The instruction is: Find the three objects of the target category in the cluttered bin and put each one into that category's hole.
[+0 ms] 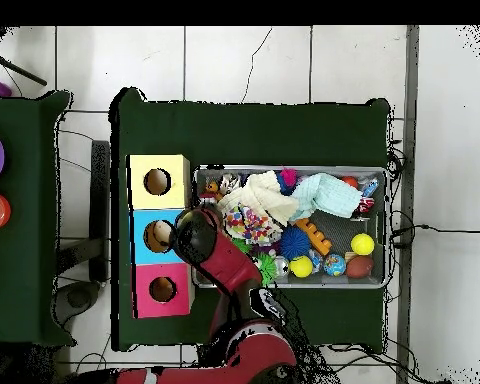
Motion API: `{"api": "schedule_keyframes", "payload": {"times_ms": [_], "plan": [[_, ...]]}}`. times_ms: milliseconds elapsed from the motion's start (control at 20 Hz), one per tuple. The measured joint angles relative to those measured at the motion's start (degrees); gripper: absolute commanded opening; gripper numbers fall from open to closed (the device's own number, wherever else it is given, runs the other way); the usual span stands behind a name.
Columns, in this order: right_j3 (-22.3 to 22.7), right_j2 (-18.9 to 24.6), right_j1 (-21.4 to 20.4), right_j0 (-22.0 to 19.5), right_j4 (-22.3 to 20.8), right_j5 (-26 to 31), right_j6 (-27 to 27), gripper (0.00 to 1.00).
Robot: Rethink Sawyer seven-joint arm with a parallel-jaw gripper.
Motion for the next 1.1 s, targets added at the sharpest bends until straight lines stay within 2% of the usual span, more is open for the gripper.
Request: {"api": "schedule_keyframes", "payload": {"times_ms": [800, 850, 1100], "plan": [[3.2, 1.0, -2.7, -0.6, 0.0, 0.0, 0.0, 1.00], [3.4, 1.0, -2.7, -0.5, 0.0, 0.0, 0.0, 0.00], [3.5, -0.3, -2.4, 0.9, 1.3, 0.0, 0.0, 0.00]]}}
